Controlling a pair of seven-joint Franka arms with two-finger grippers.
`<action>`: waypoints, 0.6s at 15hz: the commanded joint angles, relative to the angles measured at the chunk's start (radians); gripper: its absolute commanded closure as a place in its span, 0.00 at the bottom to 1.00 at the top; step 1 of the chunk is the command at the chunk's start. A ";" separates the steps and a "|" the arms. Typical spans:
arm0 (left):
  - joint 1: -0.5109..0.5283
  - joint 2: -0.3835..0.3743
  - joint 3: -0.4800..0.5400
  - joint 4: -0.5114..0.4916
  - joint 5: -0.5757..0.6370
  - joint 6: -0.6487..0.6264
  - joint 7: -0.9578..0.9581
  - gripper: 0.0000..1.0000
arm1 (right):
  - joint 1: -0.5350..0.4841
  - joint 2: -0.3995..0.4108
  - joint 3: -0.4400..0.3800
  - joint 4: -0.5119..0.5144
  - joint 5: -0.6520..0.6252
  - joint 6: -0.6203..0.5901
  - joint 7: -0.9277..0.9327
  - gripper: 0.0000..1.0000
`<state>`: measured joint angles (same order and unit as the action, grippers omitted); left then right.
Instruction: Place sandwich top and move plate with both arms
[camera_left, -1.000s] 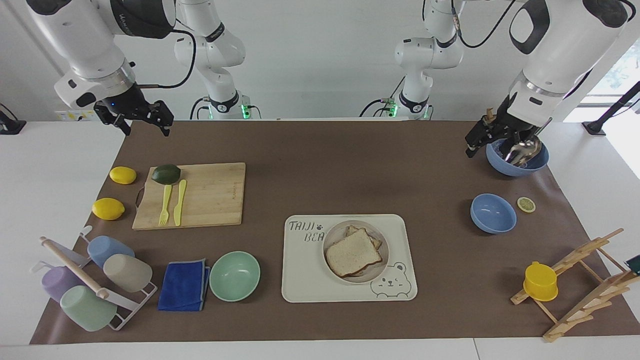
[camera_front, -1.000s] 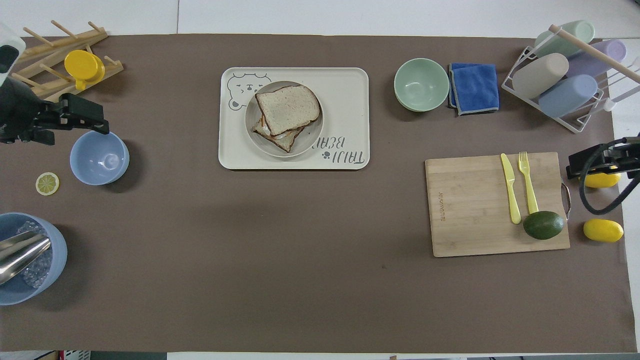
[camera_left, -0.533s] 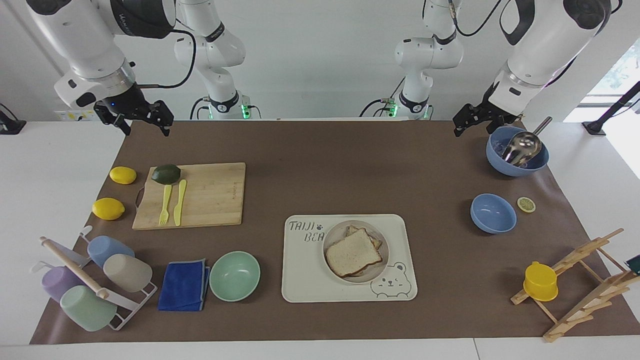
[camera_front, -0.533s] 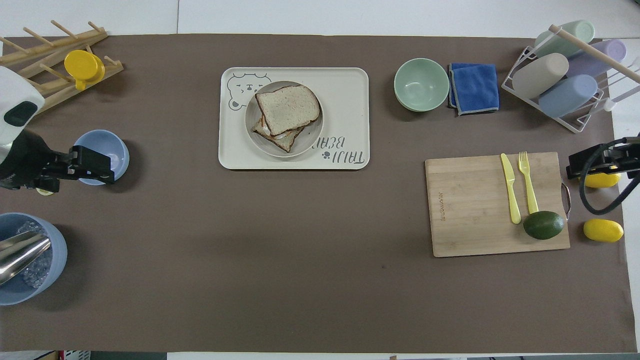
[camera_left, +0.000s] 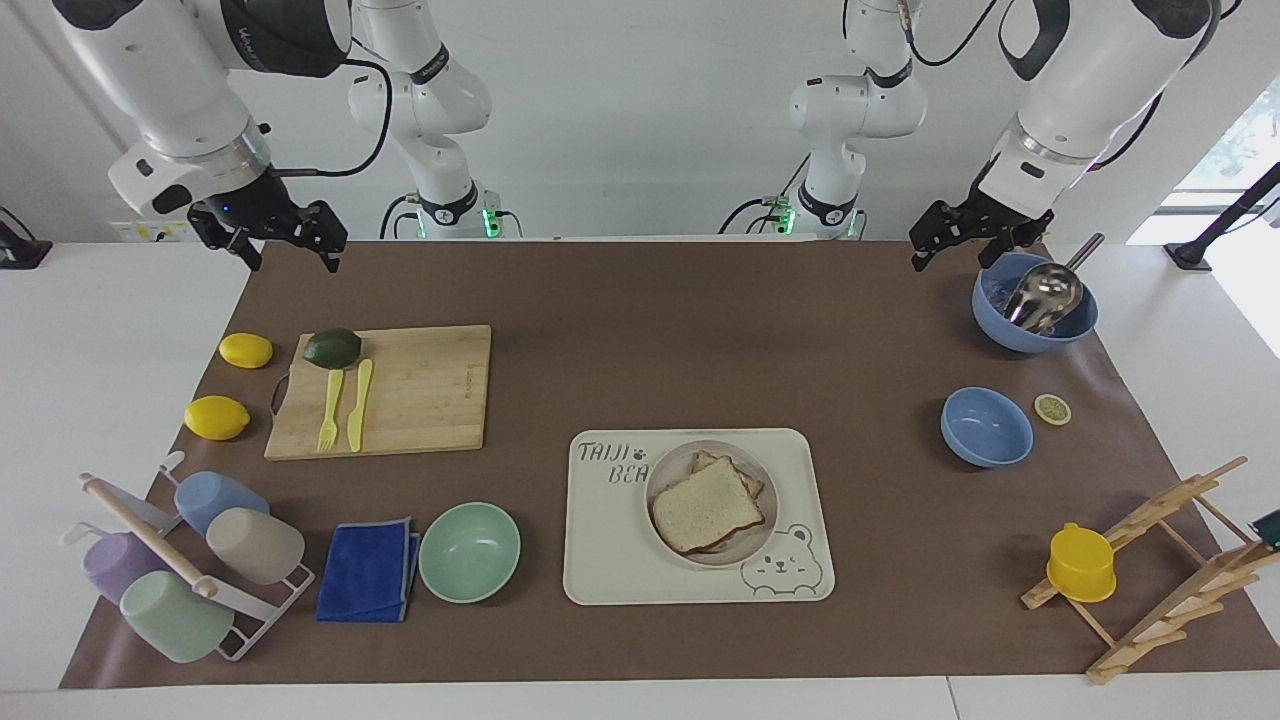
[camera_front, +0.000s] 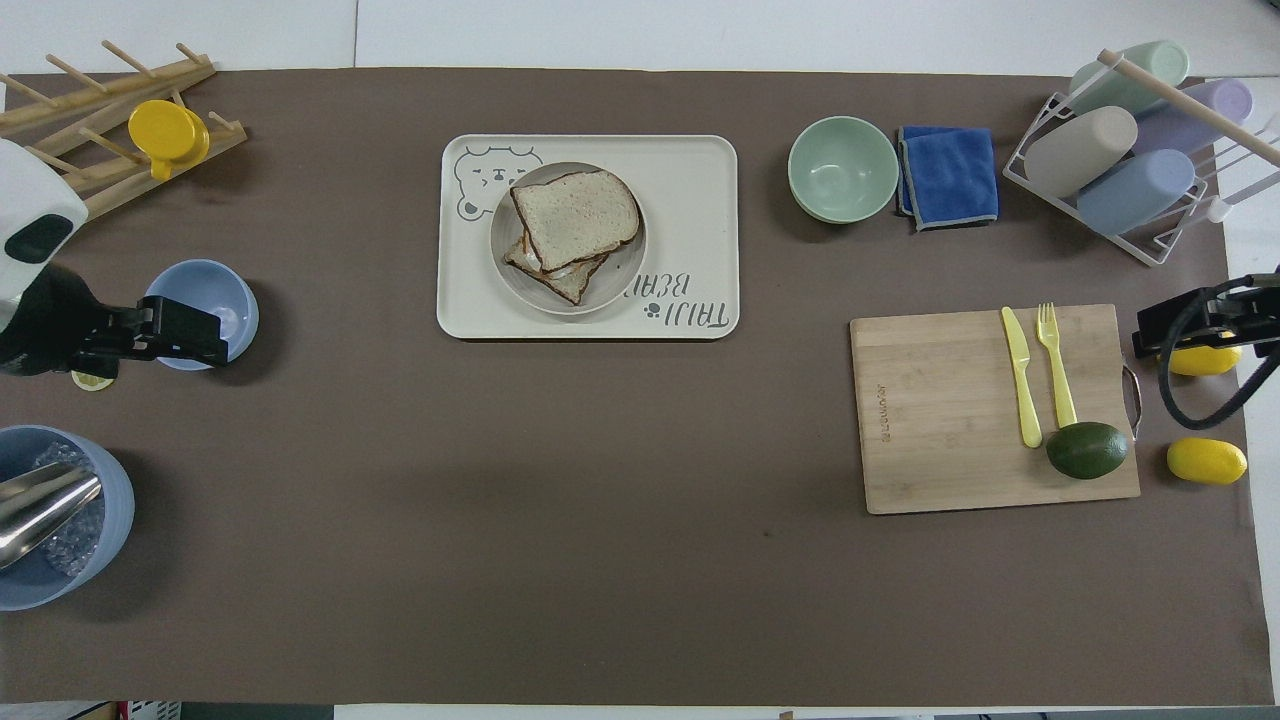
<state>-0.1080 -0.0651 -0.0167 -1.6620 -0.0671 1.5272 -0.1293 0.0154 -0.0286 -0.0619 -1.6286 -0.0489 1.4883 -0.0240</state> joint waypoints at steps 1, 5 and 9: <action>0.021 0.030 -0.031 0.021 0.021 -0.022 0.014 0.00 | -0.014 -0.016 0.007 -0.011 0.026 -0.011 -0.011 0.00; 0.013 0.033 -0.031 0.033 0.021 -0.036 0.016 0.00 | -0.014 -0.016 0.007 -0.011 0.026 -0.011 -0.011 0.00; 0.018 0.033 -0.026 0.030 0.020 -0.028 0.019 0.00 | -0.014 -0.016 0.007 -0.011 0.026 -0.011 -0.011 0.00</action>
<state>-0.0988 -0.0413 -0.0418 -1.6550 -0.0655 1.5195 -0.1288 0.0154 -0.0286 -0.0618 -1.6286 -0.0489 1.4883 -0.0240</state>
